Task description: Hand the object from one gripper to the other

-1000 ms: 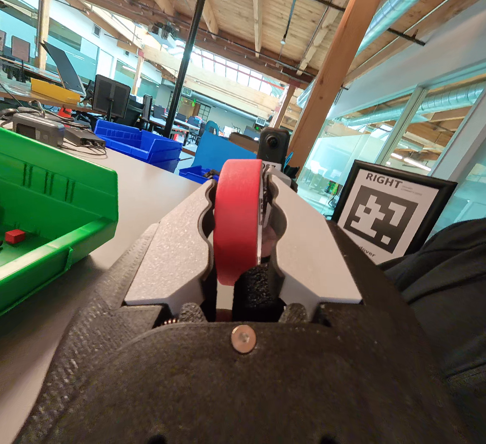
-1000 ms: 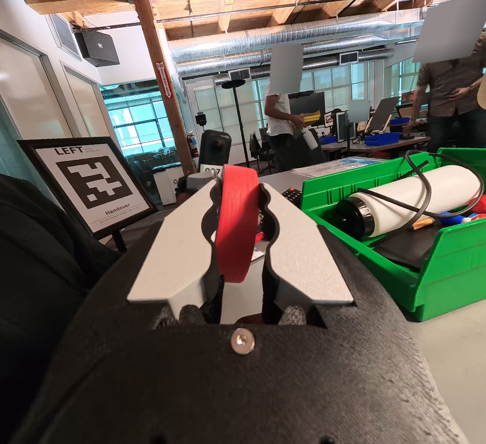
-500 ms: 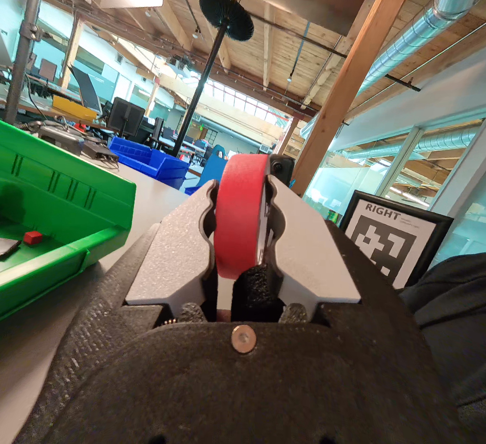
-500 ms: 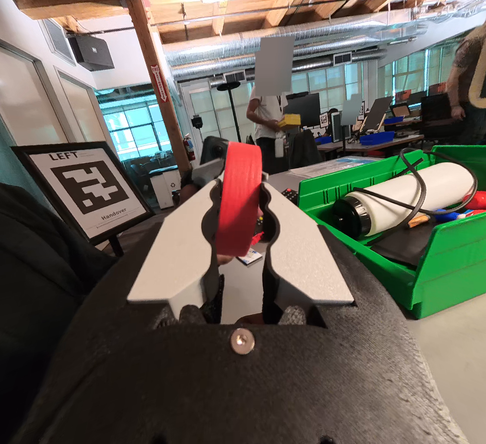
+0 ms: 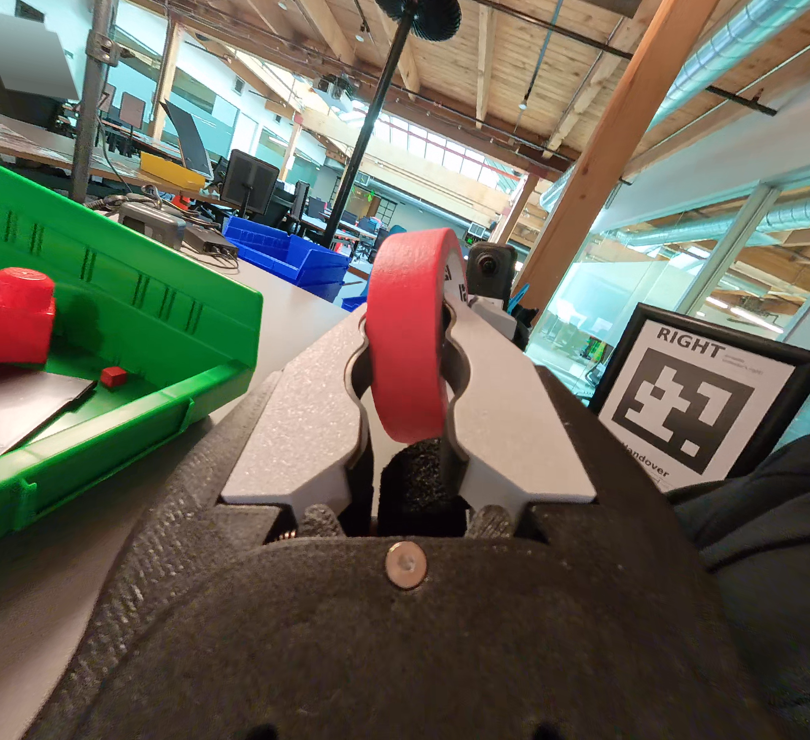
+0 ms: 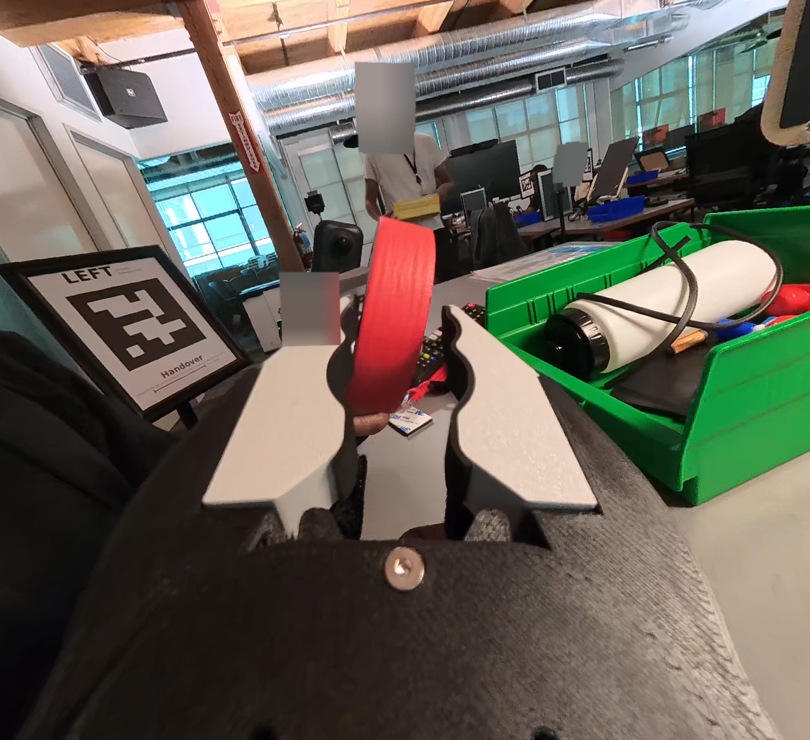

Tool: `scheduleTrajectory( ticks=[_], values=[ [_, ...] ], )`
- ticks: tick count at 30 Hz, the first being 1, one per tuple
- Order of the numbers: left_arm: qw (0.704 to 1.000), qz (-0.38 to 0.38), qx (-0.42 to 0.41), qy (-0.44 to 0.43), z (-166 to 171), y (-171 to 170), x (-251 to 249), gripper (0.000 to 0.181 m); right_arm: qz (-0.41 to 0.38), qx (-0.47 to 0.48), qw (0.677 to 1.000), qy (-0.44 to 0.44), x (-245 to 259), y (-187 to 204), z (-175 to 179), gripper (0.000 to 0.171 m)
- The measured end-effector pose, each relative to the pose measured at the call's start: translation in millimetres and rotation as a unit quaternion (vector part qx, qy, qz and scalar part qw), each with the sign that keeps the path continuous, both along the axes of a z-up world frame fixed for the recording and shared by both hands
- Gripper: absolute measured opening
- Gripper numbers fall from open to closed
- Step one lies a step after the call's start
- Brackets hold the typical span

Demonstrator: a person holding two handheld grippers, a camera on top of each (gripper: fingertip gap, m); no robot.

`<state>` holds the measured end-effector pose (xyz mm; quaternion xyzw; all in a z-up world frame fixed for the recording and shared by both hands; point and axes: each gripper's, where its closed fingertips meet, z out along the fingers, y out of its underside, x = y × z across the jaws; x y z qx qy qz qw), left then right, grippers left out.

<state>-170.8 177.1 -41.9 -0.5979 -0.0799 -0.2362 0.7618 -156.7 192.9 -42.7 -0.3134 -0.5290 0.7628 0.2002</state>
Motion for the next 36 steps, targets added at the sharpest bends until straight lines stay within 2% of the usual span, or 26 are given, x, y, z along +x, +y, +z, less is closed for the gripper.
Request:
scheduleTrajectory(
  ticks=[3,7,11,16,22,28,36],
  values=[
    [1.000,0.002,0.002,-0.006,1,-1,-2,0.026,0.011,0.009,1.000,-0.006,1,-4,-3,0.032],
    [1.000,-0.010,0.009,-0.014,3,0,1,0.029,0.000,0.019,1.000,0.018,3,-3,2,0.030],
    [0.999,-0.027,-0.001,-0.027,-1,3,5,0.039,-0.008,-0.016,0.999,0.043,7,6,15,0.029],
    [0.999,-0.041,-0.019,-0.004,-6,7,16,0.047,-0.004,-0.042,0.997,0.059,12,11,24,0.028],
    [0.999,-0.031,-0.029,0.016,-9,7,15,0.029,-0.023,-0.057,0.997,0.043,5,18,21,0.030],
    [0.999,-0.015,0.019,-0.029,5,-3,-1,0.028,-0.041,-0.017,0.999,0.013,-5,12,6,0.032],
    [0.999,-0.012,0.038,-0.034,11,-7,-4,0.028,-0.041,0.000,0.999,-0.017,-12,9,-6,0.038]
  ],
)
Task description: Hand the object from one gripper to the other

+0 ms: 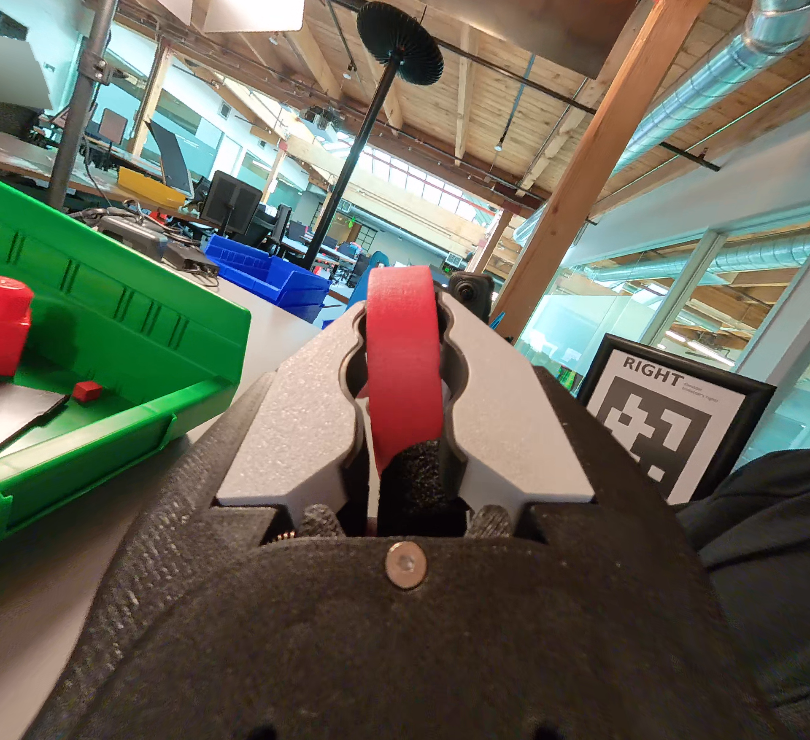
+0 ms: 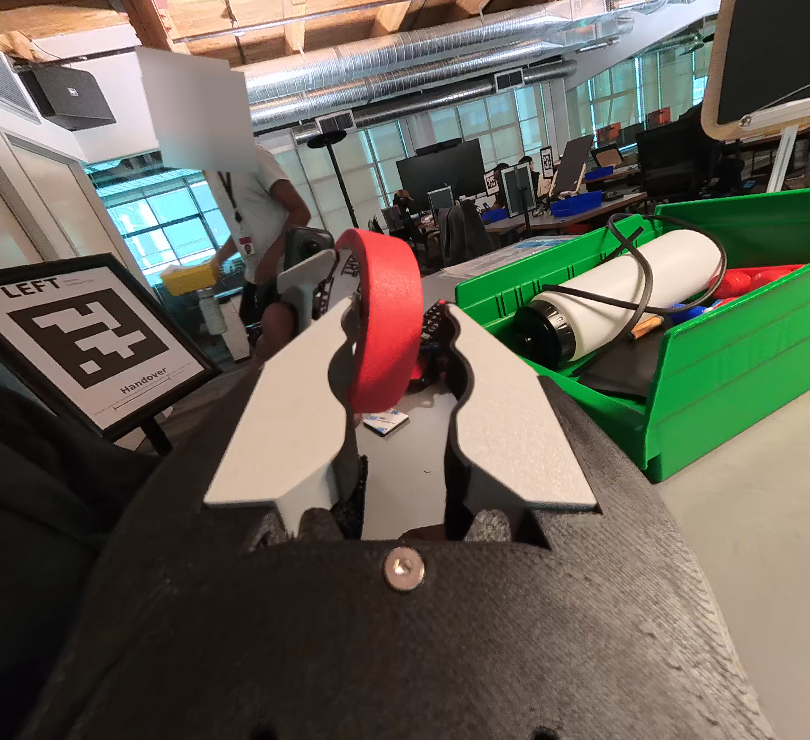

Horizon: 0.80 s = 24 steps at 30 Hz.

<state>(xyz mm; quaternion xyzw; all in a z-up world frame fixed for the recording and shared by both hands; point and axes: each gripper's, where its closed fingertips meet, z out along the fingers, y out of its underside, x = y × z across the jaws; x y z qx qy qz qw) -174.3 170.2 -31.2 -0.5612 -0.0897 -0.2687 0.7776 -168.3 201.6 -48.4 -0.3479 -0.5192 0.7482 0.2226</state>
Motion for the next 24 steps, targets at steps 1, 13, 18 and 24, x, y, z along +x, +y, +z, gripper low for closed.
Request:
scheduleTrajectory(
  ticks=[1,13,18,24],
  values=[
    [1.000,0.001,0.004,-0.001,1,-1,-1,0.028,0.002,0.004,1.000,-0.003,0,-1,-1,0.038],
    [0.999,0.000,0.024,-0.027,5,-4,-5,0.028,0.014,0.046,0.999,-0.002,2,-13,-8,0.032],
    [1.000,-0.008,0.008,-0.019,1,1,0,0.029,0.006,0.024,1.000,0.011,3,-7,0,0.031],
    [0.999,0.005,-0.037,0.028,-11,11,9,0.039,-0.001,-0.008,1.000,0.013,3,2,5,0.031]
  ],
)
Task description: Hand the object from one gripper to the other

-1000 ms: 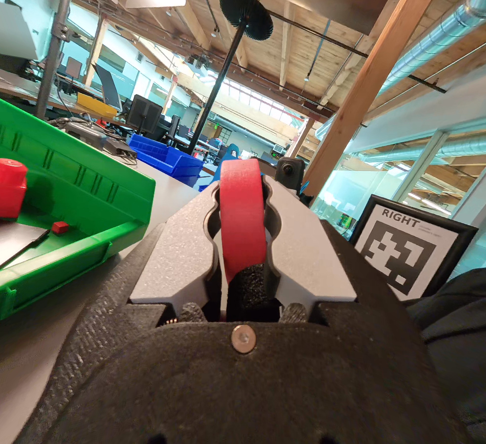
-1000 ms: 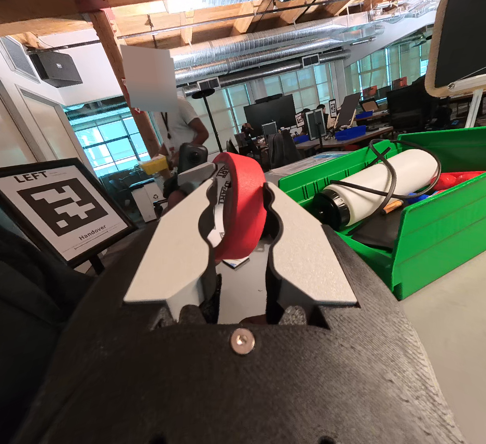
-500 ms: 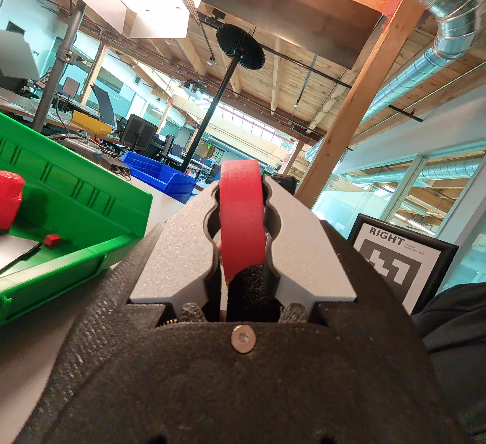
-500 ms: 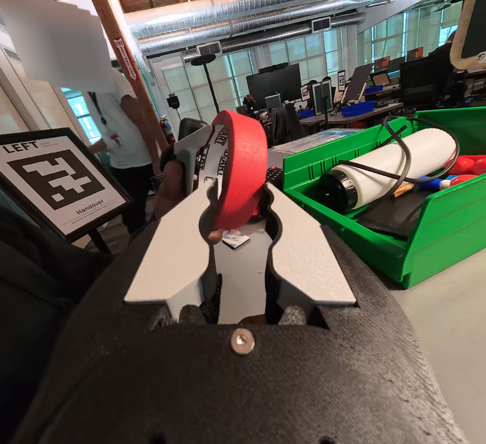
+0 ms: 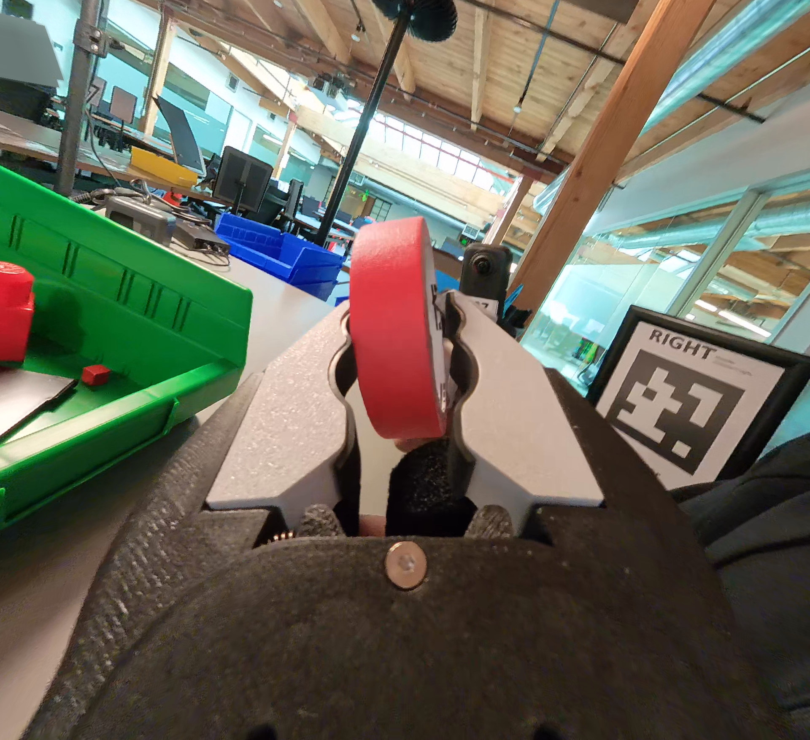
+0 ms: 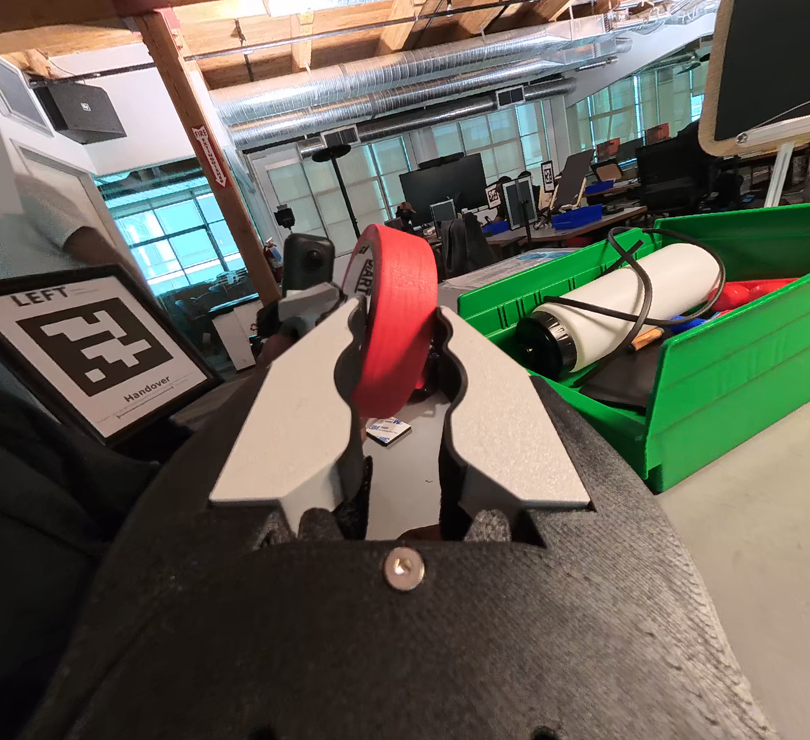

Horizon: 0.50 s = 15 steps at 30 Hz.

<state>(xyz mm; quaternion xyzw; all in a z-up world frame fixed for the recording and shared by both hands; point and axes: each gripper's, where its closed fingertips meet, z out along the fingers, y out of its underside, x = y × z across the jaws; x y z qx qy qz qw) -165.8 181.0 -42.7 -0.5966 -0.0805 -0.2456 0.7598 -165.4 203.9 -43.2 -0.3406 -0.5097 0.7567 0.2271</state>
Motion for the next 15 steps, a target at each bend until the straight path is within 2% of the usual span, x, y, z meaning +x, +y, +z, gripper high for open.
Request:
scheduleTrajectory(
  ticks=[3,5,8,15],
  values=[
    [1.000,0.005,-0.023,0.020,-7,4,3,0.040,-0.006,-0.009,1.000,-0.002,-1,4,0,0.031],
    [0.999,0.002,-0.033,0.034,-10,5,5,0.029,-0.012,-0.012,1.000,-0.005,-3,6,0,0.031],
    [0.999,0.002,-0.028,0.041,-8,4,6,0.029,-0.012,-0.010,1.000,-0.005,-3,5,-1,0.031],
    [1.000,0.000,0.024,-0.015,7,-8,-6,0.029,0.007,0.006,1.000,-0.006,-1,-5,-3,0.036]
  ],
)
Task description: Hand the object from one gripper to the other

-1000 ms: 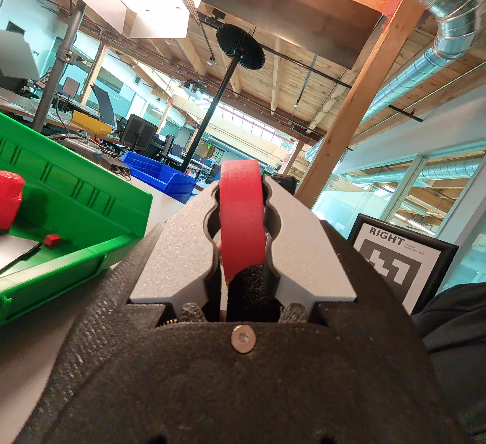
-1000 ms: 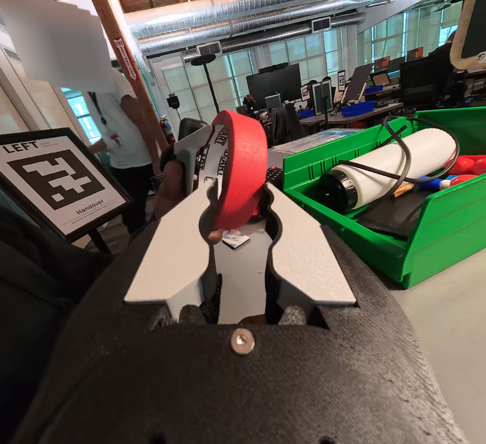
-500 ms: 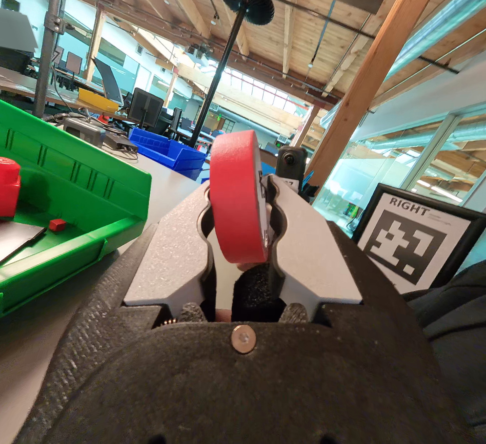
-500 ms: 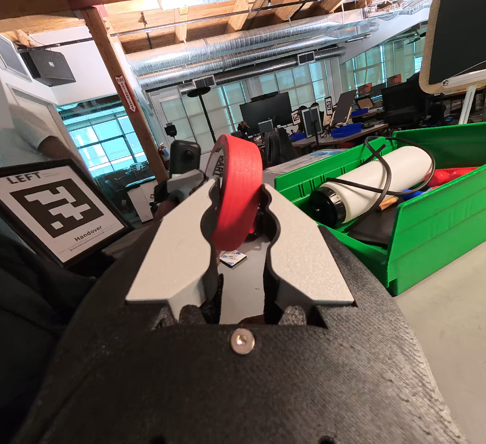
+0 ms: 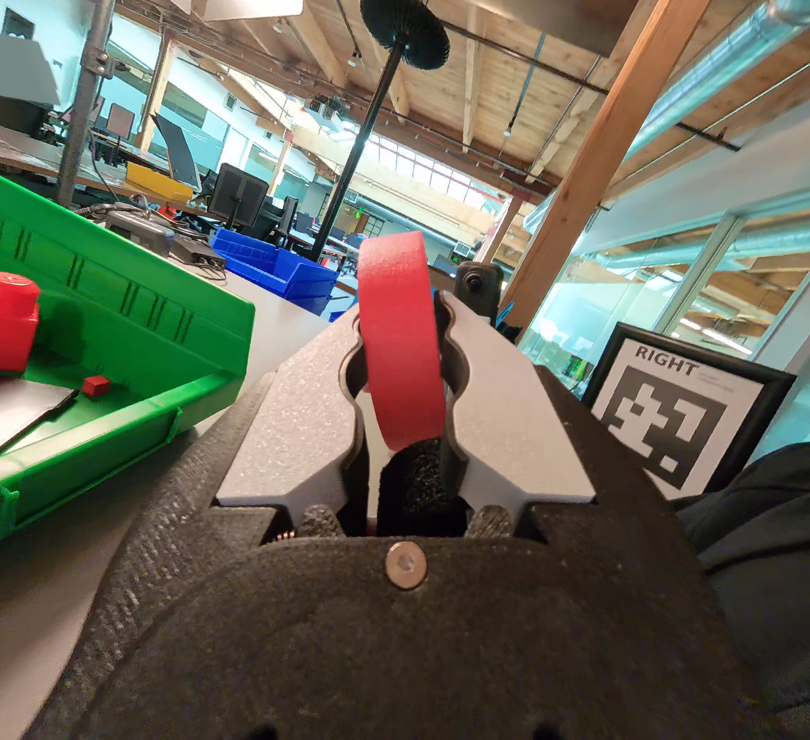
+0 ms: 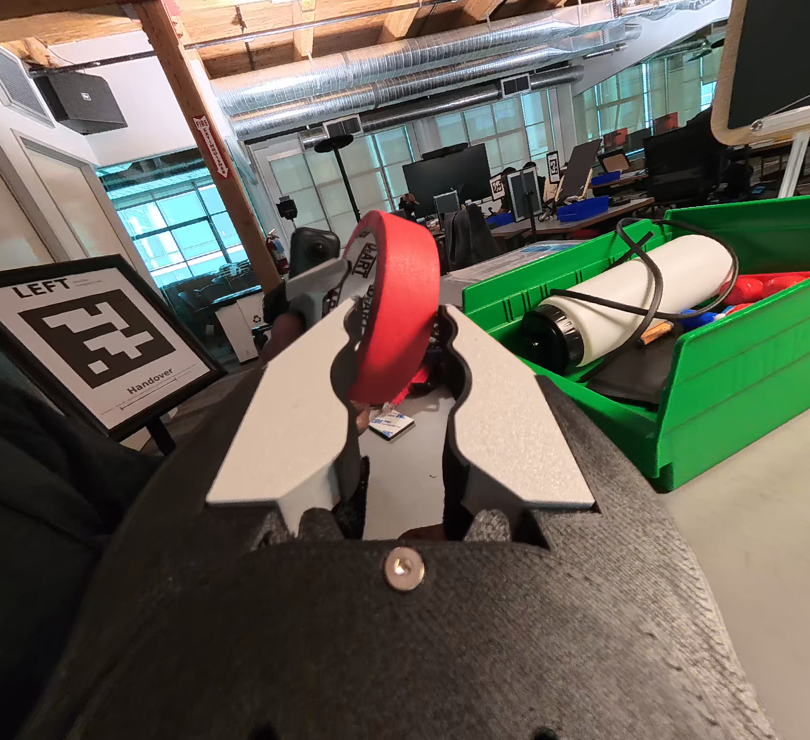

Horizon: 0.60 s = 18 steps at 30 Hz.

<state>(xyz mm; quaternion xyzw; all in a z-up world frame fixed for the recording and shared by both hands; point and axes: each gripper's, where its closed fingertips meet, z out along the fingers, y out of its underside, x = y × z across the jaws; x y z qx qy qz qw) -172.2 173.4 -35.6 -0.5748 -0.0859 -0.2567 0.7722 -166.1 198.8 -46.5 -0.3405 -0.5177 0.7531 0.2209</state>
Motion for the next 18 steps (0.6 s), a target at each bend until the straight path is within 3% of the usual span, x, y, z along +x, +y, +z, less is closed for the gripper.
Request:
scheduleTrajectory(
  ticks=[18],
  values=[
    [1.000,0.007,0.018,-0.013,5,-4,-5,0.028,0.020,0.050,0.998,-0.025,-2,-16,-16,0.039]
  ],
)
